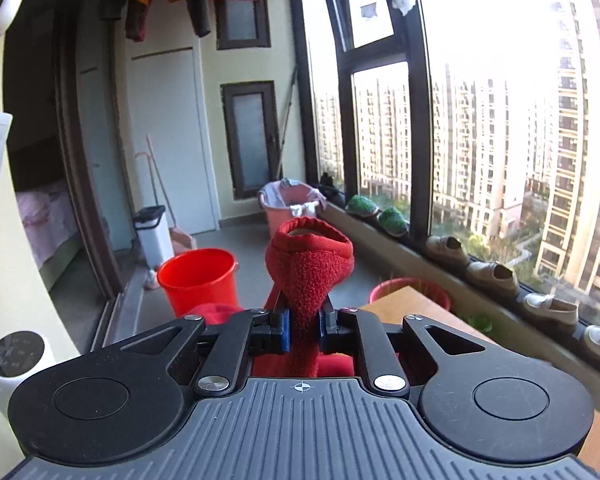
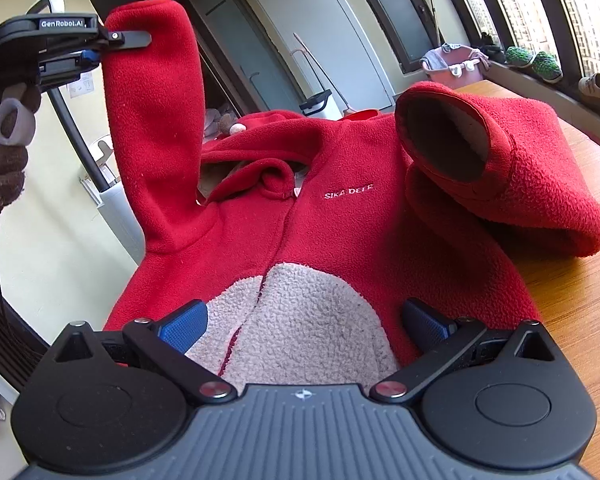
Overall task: Fold clothes
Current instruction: 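Lift the sleeve upward with the left gripper, then fold the held sleeve across the jacket body and open the left gripper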
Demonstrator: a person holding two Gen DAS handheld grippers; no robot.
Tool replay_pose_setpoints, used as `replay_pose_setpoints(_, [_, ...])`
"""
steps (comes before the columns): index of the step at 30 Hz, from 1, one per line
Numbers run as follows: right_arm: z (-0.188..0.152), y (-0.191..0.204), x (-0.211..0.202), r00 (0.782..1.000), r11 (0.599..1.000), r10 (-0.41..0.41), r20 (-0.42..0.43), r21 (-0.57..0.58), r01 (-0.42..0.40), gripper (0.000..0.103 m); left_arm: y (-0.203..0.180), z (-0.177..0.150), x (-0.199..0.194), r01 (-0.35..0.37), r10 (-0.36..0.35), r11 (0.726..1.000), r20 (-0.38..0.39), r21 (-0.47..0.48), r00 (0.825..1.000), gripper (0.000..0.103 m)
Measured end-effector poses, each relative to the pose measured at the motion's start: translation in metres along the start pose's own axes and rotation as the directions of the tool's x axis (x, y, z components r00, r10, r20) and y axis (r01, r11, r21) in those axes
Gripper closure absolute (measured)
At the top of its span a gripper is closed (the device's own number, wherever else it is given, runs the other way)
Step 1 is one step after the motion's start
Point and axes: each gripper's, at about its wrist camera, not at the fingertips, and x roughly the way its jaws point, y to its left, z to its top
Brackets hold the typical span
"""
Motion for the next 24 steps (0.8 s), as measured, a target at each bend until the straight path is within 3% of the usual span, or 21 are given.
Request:
replay_pose_setpoints(14, [0.000, -0.002, -0.002, 1.000, 1.000, 0.007, 0.006, 0.010, -0.007, 0.000, -0.043, -0.011, 0.037, 0.115, -0.116, 0.993, -0.048, -0.016, 0.992, 0.087])
replay_pose_setpoints(16, [0.000, -0.002, -0.002, 1.000, 1.000, 0.010, 0.007, 0.012, -0.010, 0.000, -0.045, -0.014, 0.043, 0.138, -0.140, 0.990, -0.048, -0.042, 0.989, 0.082])
replay_pose_setpoints(21, [-0.001, -0.002, -0.002, 1.000, 1.000, 0.013, 0.008, 0.016, -0.013, 0.000, -0.036, -0.019, 0.047, 0.192, -0.197, 0.971, -0.020, -0.142, 0.980, 0.051])
replay_pose_setpoints(24, [-0.001, -0.002, -0.001, 1.000, 1.000, 0.010, 0.007, 0.013, -0.010, 0.000, -0.027, -0.021, 0.042, 0.201, -0.203, 0.963, 0.007, -0.182, 0.979, 0.042])
